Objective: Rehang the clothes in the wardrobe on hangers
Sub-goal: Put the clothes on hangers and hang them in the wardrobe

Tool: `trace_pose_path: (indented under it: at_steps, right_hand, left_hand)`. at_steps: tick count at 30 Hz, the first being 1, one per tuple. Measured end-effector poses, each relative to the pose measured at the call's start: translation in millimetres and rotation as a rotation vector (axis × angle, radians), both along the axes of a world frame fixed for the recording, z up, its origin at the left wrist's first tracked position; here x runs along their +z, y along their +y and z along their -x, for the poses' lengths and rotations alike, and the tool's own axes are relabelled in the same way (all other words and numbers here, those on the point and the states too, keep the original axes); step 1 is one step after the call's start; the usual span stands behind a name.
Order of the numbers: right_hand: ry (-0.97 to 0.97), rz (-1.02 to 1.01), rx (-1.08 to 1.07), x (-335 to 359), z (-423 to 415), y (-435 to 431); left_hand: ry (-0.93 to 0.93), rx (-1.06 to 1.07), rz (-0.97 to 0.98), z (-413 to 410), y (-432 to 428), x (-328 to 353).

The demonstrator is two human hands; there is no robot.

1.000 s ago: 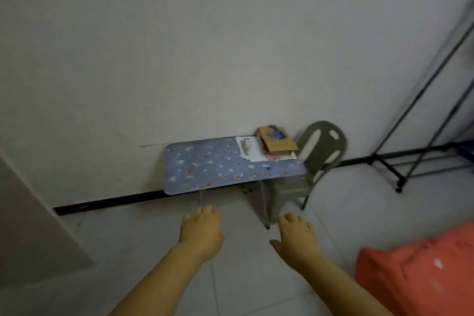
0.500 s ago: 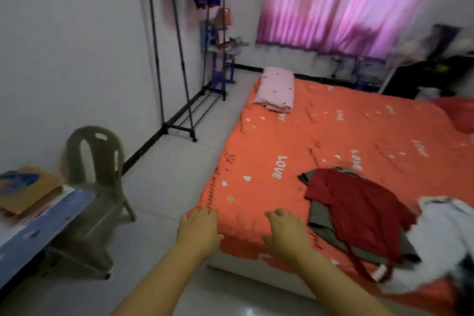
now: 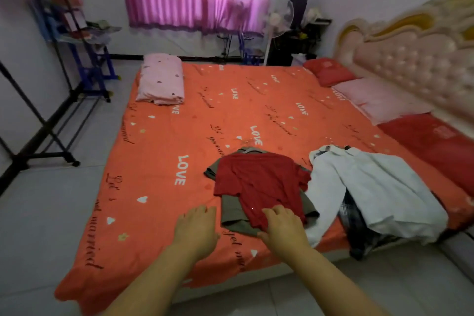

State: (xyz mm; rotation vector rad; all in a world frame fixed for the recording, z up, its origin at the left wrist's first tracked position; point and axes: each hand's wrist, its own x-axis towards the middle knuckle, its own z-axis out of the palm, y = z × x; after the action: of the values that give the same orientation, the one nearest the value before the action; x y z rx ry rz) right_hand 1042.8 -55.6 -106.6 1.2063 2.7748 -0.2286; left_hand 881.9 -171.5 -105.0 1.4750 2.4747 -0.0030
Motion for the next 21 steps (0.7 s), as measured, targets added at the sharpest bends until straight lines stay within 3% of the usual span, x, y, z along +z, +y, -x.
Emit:
trace_pose_path:
  at_steps: [10, 21]
  right_hand:
    - [-0.02, 0.081, 0.055, -26, 7, 180]
    - [-0.069, 0.136, -0.009, -57, 61, 298]
  left_hand:
    - [-0.039, 0.033, 0.029, 0, 179, -14]
    - [-0.07, 0.021, 0.084, 75, 308, -50]
